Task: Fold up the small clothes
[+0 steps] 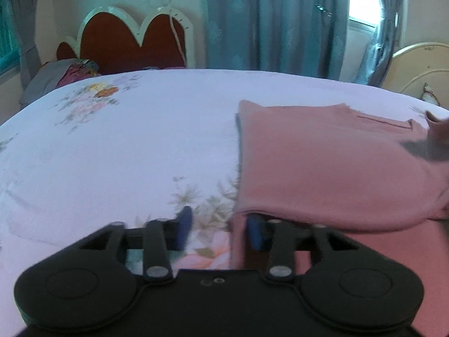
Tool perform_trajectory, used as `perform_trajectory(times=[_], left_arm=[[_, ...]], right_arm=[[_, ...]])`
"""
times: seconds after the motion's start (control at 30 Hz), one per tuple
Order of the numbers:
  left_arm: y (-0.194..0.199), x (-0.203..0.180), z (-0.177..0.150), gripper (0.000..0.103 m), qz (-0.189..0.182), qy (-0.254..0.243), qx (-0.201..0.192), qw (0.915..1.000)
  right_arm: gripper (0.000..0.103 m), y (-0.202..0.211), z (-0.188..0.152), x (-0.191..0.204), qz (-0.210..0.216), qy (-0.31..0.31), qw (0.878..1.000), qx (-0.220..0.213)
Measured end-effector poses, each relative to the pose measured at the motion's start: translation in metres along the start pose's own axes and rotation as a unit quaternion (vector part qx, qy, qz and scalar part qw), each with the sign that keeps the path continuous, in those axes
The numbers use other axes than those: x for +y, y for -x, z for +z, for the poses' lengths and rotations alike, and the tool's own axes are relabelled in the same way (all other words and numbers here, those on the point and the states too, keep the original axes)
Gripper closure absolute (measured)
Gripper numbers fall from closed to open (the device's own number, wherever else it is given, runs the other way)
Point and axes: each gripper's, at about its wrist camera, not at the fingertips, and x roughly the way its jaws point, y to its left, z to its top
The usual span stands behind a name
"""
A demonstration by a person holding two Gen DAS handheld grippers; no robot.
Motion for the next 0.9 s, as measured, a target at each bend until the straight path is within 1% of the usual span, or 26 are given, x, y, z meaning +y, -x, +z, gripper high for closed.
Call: perform_trajectory(times=[0.07, 0.1, 0.17, 0.23, 0.3, 0.37, 0.4, 0.43, 0.47, 0.5, 0.57, 0.63, 0.67, 0.7, 0.73, 0.77, 0.8, 0.83, 0.87, 0.9], left_arm=[[0.002, -0.008, -0.002, 0.090, -0.007, -0.011, -0.003, 0.9999], [0.003, -0.012, -0.004, 0.093, -0.006, -0.020, -0.007, 0.9998], [0.003, -0.016, -0.006, 0.093, -0.003, -0.031, -0.008, 0.9995], [0.003, -0.014, -0.006, 0.093, -0.006, -0.028, -0.005, 0.9996], [0.003, -0.010, -0.003, 0.093, -0.012, -0.026, 0.002, 0.9996], [0.004, -0.010, -0.001, 0.092, -0.016, -0.032, 0.007, 0.9993], [0.006, -0.010, 0.000, 0.088, -0.019, -0.035, 0.010, 0.9992], [0.007, -0.008, 0.000, 0.086, -0.026, -0.036, 0.012, 0.9990], [0.010, -0.007, 0.001, 0.080, -0.030, -0.037, 0.013, 0.9988], [0.014, -0.006, 0.002, 0.077, -0.032, -0.039, 0.013, 0.9986], [0.024, -0.005, 0.001, 0.077, -0.044, -0.045, 0.011, 0.9980], [0.037, -0.003, 0.002, 0.073, -0.055, -0.044, 0.003, 0.9975], [0.042, -0.003, 0.003, 0.069, -0.058, -0.043, -0.001, 0.9974], [0.047, -0.003, 0.006, 0.062, -0.062, -0.043, -0.006, 0.9972], [0.050, -0.004, 0.008, 0.056, -0.065, -0.041, -0.010, 0.9970], [0.051, -0.005, 0.012, 0.045, -0.068, -0.039, -0.013, 0.9969], [0.050, -0.007, 0.016, 0.042, -0.071, -0.035, -0.014, 0.9967], [0.047, -0.008, 0.021, 0.042, -0.075, -0.029, -0.015, 0.9966], [0.042, -0.009, 0.026, 0.043, -0.079, -0.021, -0.012, 0.9966], [0.036, -0.009, 0.031, 0.045, -0.084, -0.011, -0.009, 0.9964]], right_arm=[[0.092, -0.003, -0.008, -0.023, -0.005, -0.039, 0.999, 0.022], [0.092, -0.006, -0.012, -0.034, -0.003, -0.062, 0.998, 0.031], [0.092, -0.008, -0.020, -0.047, -0.001, -0.092, 0.995, 0.044], [0.092, -0.009, -0.027, -0.058, -0.003, -0.117, 0.992, 0.054], [0.092, -0.002, -0.034, -0.069, -0.033, -0.127, 0.990, 0.051], [0.092, 0.003, -0.035, -0.082, -0.045, -0.140, 0.988, 0.049], [0.092, 0.006, -0.032, -0.086, -0.051, -0.140, 0.988, 0.047], [0.092, 0.007, -0.030, -0.090, -0.059, -0.136, 0.988, 0.043], [0.092, 0.011, -0.028, -0.093, -0.065, -0.131, 0.989, 0.037], [0.091, 0.013, -0.024, -0.095, -0.067, -0.126, 0.989, 0.029], [0.091, 0.014, -0.019, -0.096, -0.062, -0.118, 0.991, 0.021], [0.091, 0.011, -0.015, -0.095, -0.052, -0.110, 0.992, 0.025], [0.091, 0.007, -0.013, -0.094, -0.049, -0.103, 0.993, 0.028], [0.091, 0.003, -0.013, -0.092, -0.046, -0.097, 0.994, 0.033], [0.091, -0.002, -0.015, -0.090, -0.043, -0.093, 0.994, 0.037], [0.091, -0.008, -0.014, -0.089, -0.041, -0.090, 0.994, 0.040], [0.088, -0.013, -0.015, -0.088, -0.040, -0.087, 0.995, 0.042], [0.063, -0.018, -0.015, -0.087, -0.042, -0.084, 0.995, 0.043], [0.044, -0.021, -0.014, -0.086, -0.045, -0.083, 0.995, 0.039], [0.021, -0.023, -0.014, -0.085, -0.045, -0.081, 0.995, 0.030]])
